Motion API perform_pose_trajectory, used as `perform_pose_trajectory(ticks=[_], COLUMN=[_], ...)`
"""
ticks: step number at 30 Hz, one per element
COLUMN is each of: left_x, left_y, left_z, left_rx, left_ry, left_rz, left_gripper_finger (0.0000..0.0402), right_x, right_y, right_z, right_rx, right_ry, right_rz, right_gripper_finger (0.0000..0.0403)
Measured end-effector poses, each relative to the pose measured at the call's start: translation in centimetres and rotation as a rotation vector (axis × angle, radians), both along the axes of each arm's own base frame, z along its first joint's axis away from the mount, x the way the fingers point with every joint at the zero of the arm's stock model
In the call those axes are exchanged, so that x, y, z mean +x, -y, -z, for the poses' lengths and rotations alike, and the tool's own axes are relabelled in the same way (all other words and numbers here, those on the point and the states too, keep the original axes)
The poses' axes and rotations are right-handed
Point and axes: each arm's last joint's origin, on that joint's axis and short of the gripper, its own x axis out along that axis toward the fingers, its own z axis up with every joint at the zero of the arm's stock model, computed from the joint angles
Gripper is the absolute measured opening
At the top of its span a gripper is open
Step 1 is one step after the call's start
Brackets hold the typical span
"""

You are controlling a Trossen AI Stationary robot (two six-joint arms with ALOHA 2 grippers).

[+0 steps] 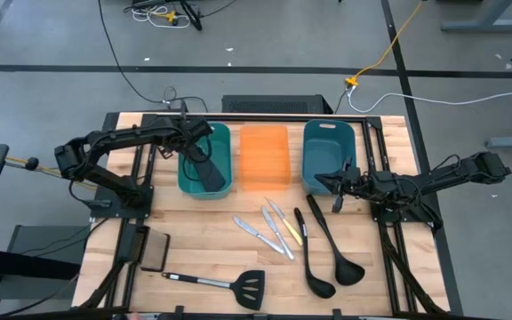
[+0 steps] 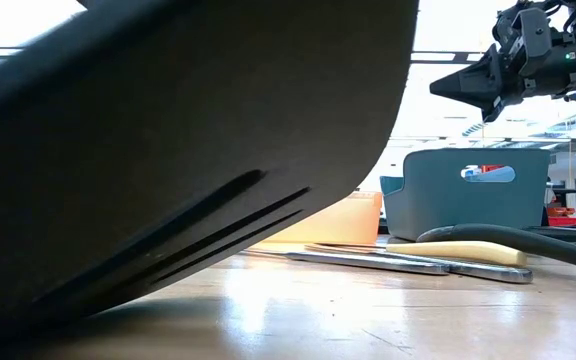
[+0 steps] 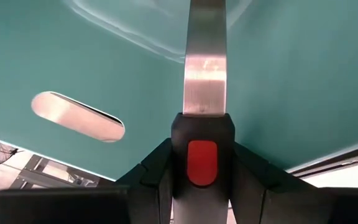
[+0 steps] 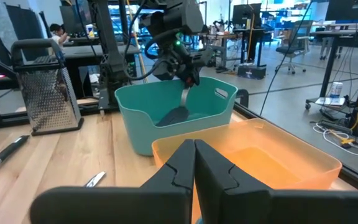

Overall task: Pick & Place Kitchen Items
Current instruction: Put the gray spatula into the green bin, then put the yellow knife into the orange bin

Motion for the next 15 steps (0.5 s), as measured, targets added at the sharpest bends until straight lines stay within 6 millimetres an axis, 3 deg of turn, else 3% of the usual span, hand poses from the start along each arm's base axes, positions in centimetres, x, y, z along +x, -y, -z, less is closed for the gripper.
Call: perform_pose_trajectory(ticks=[2,8,15], left_x=[0.0,0.3,0.3], left_y=[0.0,-0.1,0.9], left_z=[0.0,-0.1,-1.7], left_rx=[0.004,0.056,0.208], left_ry=[0.001,0.024,0.011], left_rz=[-0.003,-0.029,-0.065], left_gripper_finger=[0.0124,0.0206,0.0213], right_x=[0.0,0.0,0.0], right_y=[0.0,0.1,0.1], right_z=[0.0,0.0,0.0], right_rx=[0.000,-0.008,-0.022], right_ry=[0.000,-0.002,-0.006], right_rz=[0.010,0.018,0.018], right_gripper_finger=[0.0011,0.0011,0.0011])
